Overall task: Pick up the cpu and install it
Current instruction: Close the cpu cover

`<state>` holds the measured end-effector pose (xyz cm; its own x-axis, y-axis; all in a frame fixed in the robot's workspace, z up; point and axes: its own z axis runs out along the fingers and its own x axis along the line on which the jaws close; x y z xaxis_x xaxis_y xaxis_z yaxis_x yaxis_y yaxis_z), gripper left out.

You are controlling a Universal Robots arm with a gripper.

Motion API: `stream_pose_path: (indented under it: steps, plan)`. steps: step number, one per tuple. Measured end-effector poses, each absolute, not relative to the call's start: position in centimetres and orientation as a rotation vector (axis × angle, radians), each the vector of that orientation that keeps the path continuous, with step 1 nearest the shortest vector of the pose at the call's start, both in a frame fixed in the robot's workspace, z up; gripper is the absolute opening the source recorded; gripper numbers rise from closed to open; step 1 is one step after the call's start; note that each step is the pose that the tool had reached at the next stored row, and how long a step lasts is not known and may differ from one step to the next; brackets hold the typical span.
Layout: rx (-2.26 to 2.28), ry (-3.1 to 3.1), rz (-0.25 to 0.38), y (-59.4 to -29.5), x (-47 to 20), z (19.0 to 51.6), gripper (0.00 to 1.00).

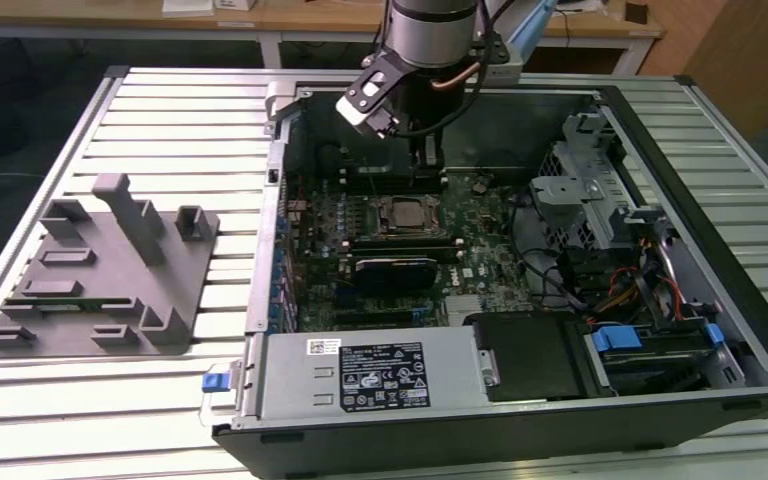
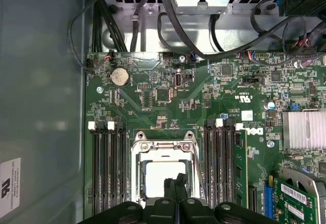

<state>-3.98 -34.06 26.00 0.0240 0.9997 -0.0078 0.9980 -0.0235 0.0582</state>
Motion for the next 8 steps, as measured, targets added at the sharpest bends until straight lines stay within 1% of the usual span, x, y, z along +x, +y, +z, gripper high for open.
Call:
stream_pose_path:
  steps: [8]
  plan:
    - [2.168, 2.208, 0.056, -34.06, -3.98, 25.98, 0.11]
